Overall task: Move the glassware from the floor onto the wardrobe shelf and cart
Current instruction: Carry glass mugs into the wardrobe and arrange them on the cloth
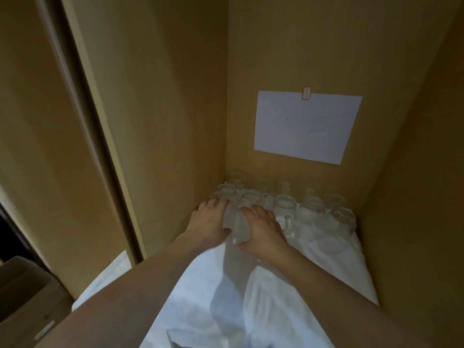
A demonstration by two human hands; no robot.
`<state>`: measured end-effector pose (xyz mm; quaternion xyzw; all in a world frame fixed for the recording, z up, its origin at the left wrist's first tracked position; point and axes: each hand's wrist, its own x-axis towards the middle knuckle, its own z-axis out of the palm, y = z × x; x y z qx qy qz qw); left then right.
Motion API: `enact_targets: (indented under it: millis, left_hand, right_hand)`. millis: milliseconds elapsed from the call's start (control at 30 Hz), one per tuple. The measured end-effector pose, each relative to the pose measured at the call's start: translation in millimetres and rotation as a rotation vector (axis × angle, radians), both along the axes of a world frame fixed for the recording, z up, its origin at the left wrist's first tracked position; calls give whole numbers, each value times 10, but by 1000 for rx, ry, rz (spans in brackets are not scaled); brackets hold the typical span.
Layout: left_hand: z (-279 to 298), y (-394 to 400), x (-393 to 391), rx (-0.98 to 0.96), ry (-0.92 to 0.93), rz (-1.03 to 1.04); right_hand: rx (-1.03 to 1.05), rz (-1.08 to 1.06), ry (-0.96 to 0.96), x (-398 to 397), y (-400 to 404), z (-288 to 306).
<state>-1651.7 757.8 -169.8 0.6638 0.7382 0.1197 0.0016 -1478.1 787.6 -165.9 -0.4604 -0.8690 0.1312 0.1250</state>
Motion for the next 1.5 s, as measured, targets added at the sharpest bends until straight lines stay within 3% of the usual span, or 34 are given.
enact_targets:
  millis: [233,433,733,1500]
  left_hand:
    - [-14,-670,63,10,-6,79]
    - [-194,-1270,113,-91,5,148]
    - [-281,-1823,-152,-80,-16,157]
    - [-744,-3556,-3088,-180,-172,302]
  right_hand:
    - [-24,34,-20,144,-473,-13]
    - [-95,81,30,167,-936,-275]
    - [-87,115,-16,-168,-1446,-354]
    - [-178,122,-101,-2994,-3084,-798]
